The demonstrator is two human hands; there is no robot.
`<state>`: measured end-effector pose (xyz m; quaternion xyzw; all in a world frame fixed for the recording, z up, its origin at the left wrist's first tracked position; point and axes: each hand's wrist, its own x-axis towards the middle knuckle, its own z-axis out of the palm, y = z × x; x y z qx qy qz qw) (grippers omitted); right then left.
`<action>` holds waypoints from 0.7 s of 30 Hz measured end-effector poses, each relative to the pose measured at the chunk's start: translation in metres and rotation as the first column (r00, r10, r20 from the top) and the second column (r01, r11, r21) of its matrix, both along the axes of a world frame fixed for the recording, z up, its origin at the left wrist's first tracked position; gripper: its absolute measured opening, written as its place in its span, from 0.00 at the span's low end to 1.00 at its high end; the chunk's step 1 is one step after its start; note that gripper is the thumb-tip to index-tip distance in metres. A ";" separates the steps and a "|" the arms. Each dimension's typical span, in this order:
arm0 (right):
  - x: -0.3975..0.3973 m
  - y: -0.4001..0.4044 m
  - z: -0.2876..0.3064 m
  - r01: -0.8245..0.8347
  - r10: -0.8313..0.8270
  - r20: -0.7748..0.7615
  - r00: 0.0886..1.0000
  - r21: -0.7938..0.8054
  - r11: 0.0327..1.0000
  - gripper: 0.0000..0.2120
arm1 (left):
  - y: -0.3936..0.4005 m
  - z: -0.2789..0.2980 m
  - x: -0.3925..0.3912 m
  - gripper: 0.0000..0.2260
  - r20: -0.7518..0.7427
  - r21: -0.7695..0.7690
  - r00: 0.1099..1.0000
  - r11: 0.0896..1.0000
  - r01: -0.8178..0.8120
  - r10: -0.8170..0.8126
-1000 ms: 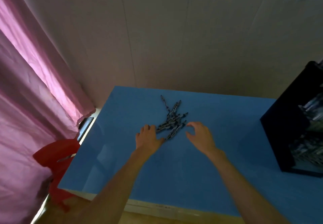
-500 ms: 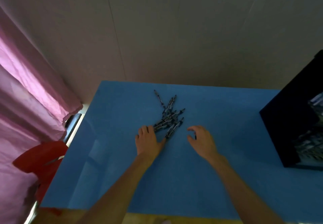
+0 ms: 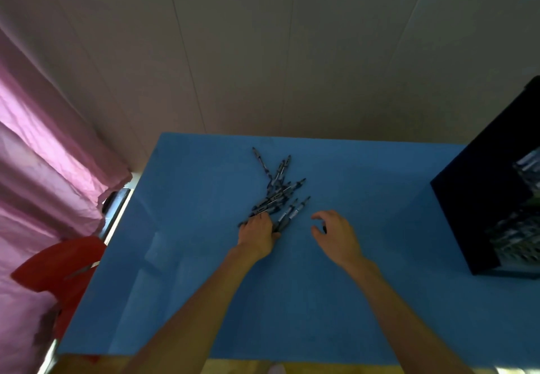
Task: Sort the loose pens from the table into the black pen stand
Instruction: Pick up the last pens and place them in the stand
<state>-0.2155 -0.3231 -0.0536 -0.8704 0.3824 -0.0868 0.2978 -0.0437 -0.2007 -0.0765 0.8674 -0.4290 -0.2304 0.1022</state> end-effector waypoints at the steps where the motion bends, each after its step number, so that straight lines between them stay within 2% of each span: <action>1: -0.001 0.000 -0.001 -0.003 0.003 0.006 1.000 -0.003 1.000 0.13 | 0.000 0.000 0.001 0.16 -0.022 0.013 1.000 1.000 0.009 -0.008; 3: -0.003 -0.001 -0.002 -0.011 0.011 0.015 1.000 -0.010 1.000 0.11 | 0.003 0.001 0.003 0.15 -0.055 0.032 0.998 0.999 0.033 -0.031; 6: -0.005 -0.002 -0.005 -0.011 0.012 0.032 0.999 -0.012 1.000 0.10 | 0.010 0.001 0.003 0.08 -0.079 0.012 0.996 0.999 0.033 -0.032; 8: -0.006 -0.003 -0.006 -0.003 0.003 0.028 1.000 -0.012 1.000 0.11 | 0.014 0.004 0.001 0.06 -0.097 -0.029 0.995 1.000 -0.008 0.005; 11: -0.007 -0.004 -0.007 -0.002 0.002 0.022 1.000 -0.001 1.000 0.12 | 0.015 0.011 -0.004 0.09 -0.160 -0.110 0.983 0.988 -0.109 0.090; 13: -0.010 -0.005 -0.008 0.002 -0.002 0.028 1.000 -0.002 1.000 0.12 | 0.012 0.012 -0.009 0.04 -0.197 -0.171 0.973 0.973 -0.157 0.122; 18: -0.020 -0.011 -0.009 0.032 -0.031 0.049 0.998 -0.015 0.999 0.11 | -0.006 0.008 -0.024 0.16 -0.147 -0.147 0.989 0.989 -0.025 0.003; 21: -0.026 -0.015 -0.007 0.043 -0.042 0.039 0.998 -0.030 0.999 0.10 | -0.009 0.000 -0.033 0.19 -0.100 -0.098 0.993 0.993 0.060 -0.070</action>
